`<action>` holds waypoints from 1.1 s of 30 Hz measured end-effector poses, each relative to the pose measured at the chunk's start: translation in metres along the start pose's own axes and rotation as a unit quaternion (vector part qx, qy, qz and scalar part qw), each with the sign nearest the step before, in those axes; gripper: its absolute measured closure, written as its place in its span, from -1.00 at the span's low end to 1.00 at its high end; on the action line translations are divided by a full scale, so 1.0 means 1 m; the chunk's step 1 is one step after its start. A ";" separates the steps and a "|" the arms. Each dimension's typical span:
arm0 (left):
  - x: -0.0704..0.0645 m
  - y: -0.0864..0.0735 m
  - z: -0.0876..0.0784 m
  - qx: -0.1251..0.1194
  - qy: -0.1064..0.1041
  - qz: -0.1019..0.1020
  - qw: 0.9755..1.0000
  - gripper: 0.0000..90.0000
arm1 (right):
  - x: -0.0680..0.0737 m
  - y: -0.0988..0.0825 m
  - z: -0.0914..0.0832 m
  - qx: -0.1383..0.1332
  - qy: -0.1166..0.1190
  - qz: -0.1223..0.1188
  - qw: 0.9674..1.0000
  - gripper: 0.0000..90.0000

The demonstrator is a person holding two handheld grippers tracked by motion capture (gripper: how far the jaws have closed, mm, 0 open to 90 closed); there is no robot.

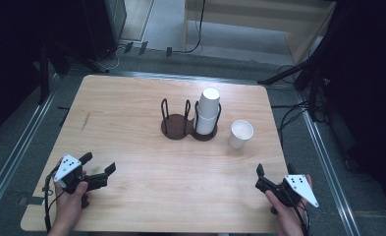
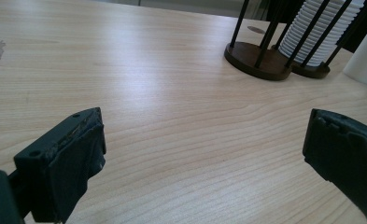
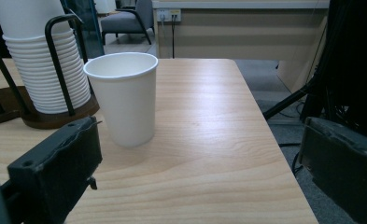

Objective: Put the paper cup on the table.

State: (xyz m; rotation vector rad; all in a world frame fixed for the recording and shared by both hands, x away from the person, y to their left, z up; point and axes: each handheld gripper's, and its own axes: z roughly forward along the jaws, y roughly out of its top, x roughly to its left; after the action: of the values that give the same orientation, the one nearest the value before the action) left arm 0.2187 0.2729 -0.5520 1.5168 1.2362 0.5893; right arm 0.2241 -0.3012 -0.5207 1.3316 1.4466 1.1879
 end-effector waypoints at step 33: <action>-0.001 0.000 0.000 -0.001 0.004 0.001 1.000 -1.00 | -0.034 -0.026 -0.025 0.024 0.003 0.006 1.000 -0.95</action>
State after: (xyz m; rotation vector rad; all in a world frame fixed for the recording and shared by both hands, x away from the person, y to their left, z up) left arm 0.2177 0.2720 -0.5520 1.5153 1.2400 0.5996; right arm 0.1981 -0.3374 -0.5412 1.3732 1.4820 1.1730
